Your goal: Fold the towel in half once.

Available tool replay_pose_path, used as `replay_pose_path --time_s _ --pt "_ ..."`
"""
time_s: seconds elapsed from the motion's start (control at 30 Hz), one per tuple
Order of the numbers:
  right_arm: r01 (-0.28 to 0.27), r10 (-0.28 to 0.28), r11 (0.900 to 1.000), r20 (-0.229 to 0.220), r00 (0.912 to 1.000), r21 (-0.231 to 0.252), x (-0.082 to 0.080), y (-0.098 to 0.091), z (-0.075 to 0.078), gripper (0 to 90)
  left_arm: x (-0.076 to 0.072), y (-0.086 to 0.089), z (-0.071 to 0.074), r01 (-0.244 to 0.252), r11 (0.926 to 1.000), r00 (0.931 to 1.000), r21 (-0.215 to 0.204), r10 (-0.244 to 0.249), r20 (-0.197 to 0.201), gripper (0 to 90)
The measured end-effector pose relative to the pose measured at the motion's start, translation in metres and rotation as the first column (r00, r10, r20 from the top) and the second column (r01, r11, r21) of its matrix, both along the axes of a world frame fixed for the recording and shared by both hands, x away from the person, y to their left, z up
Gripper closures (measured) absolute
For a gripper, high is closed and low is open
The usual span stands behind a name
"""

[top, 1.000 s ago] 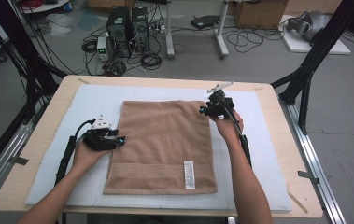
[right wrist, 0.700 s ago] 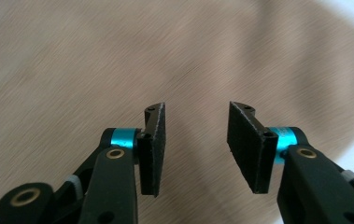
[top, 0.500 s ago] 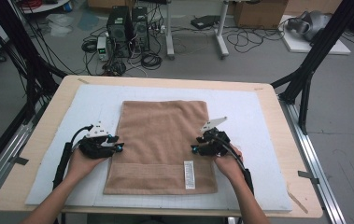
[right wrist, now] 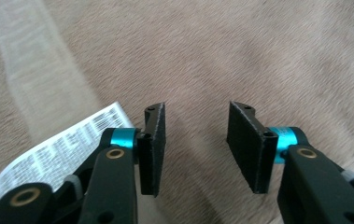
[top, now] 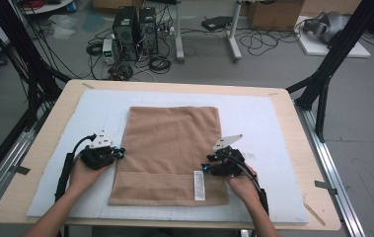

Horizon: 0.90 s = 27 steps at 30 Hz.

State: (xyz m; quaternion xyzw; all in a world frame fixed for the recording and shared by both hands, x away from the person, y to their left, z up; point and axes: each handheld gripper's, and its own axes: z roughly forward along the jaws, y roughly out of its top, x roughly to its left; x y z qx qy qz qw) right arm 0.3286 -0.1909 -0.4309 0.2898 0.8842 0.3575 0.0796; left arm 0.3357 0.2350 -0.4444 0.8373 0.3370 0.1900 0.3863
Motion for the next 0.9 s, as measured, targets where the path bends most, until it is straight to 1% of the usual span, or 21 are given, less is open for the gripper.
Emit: replay_pose_path --time_s 0.03,0.07,0.1,0.13,0.17,0.23,0.27,0.33,0.4,0.47,0.5,0.6,0.63,0.67,0.7,0.73,0.8,0.87,0.9 --pt "-0.002 0.002 1.0000 -0.003 1.0000 -0.003 -0.003 -0.001 -0.001 56.6 0.001 0.002 -0.001 -0.005 0.9996 0.9999 -0.027 0.005 -0.013 90.0" --pt "-0.003 0.003 1.0000 -0.009 1.0000 -0.001 -0.004 -0.002 -0.003 56.5 0.001 0.003 0.000 -0.010 0.9994 0.9998 -0.034 0.009 -0.018 90.0" --pt "-0.001 0.001 1.0000 -0.007 1.0000 0.008 -0.006 -0.004 -0.005 56.5 0.000 0.004 0.001 -0.005 0.9995 0.9999 -0.031 0.005 -0.012 89.8" --pt "0.003 -0.002 0.9996 -0.005 1.0000 0.027 -0.007 -0.005 -0.006 56.2 -0.001 0.004 0.002 0.000 0.9989 0.9999 -0.047 -0.001 -0.014 89.6" --pt "0.001 -0.001 0.9992 -0.013 0.9999 0.040 -0.008 -0.007 -0.006 55.4 -0.001 0.004 0.002 0.003 0.9990 0.9999 -0.046 -0.004 -0.014 88.5" --pt "-0.003 0.004 0.9986 -0.015 0.9999 0.053 -0.007 -0.008 -0.005 53.5 -0.001 0.003 0.003 -0.003 0.9981 0.9998 -0.061 0.002 -0.021 80.1" --pt "-0.006 0.007 0.9984 -0.009 0.9999 0.057 -0.007 -0.009 -0.004 52.1 -0.001 0.004 0.003 -0.002 0.9976 0.9997 -0.070 0.001 -0.023 77.7" --pt "0.007 -0.007 0.9985 0.010 0.9999 0.054 -0.006 -0.009 -0.002 46.5 0.000 0.005 0.004 -0.009 0.9952 0.9996 -0.098 0.006 -0.028 72.9" --pt "0.010 -0.012 0.9975 0.030 0.9995 0.070 -0.003 -0.012 0.000 44.0 0.002 0.006 0.006 -0.023 0.9929 0.9994 -0.116 0.020 -0.027 66.3" --pt "0.021 -0.025 0.9967 0.052 0.9983 0.078 0.002 -0.014 0.004 39.3 0.004 0.007 0.009 -0.032 0.9891 0.9991 -0.144 0.028 -0.031 61.6" --pt "0.035 -0.040 0.9955 0.059 0.9975 0.088 0.004 -0.016 0.007 37.1 0.005 0.007 0.010 -0.041 0.9865 0.9989 -0.158 0.037 -0.028 58.7" --pt "0.066 -0.075 0.9905 0.076 0.9943 0.121 0.014 -0.024 0.015 32.1 0.007 0.008 0.013 -0.051 0.9821 0.9984 -0.181 0.046 -0.031 52.0" --pt "0.074 -0.084 0.9900 0.076 0.9936 0.120 0.018 -0.026 0.019 29.9 0.008 0.008 0.014 -0.053 0.9819 0.9984 -0.182 0.048 -0.028 50.9" --pt "0.090 -0.101 0.9877 0.082 0.9915 0.127 0.020 -0.028 0.022 29.5 0.008 0.007 0.015 -0.050 0.9825 0.9986 -0.179 0.045 -0.028 49.8" --pt "0.094 -0.106 0.9860 0.084 0.9907 0.138 0.023 -0.030 0.024 28.7 0.009 0.007 0.016 -0.048 0.9829 0.9986 -0.178 0.043 -0.032 48.7" --pt "0.099 -0.115 0.9833 0.096 0.9887 0.153 0.026 -0.032 0.027 28.0 0.009 0.006 0.017 -0.052 0.9816 0.9984 -0.184 0.047 -0.030 47.2" --pt "0.100 -0.120 0.9817 0.116 0.9860 0.162 0.031 -0.033 0.032 27.4 0.009 0.005 0.020 -0.051 0.9812 0.9986 -0.186 0.049 -0.020 45.5" --pt "0.102 -0.123 0.9805 0.119 0.9853 0.168 0.035 -0.033 0.035 26.4 0.010 0.006 0.022 -0.058 0.9785 0.9983 -0.198 0.055 -0.018 44.1" --pt "0.104 -0.124 0.9817 0.123 0.9846 0.160 0.037 -0.032 0.037 25.6 0.010 0.007 0.022 -0.058 0.9768 0.9982 -0.206 0.054 -0.024 43.8"
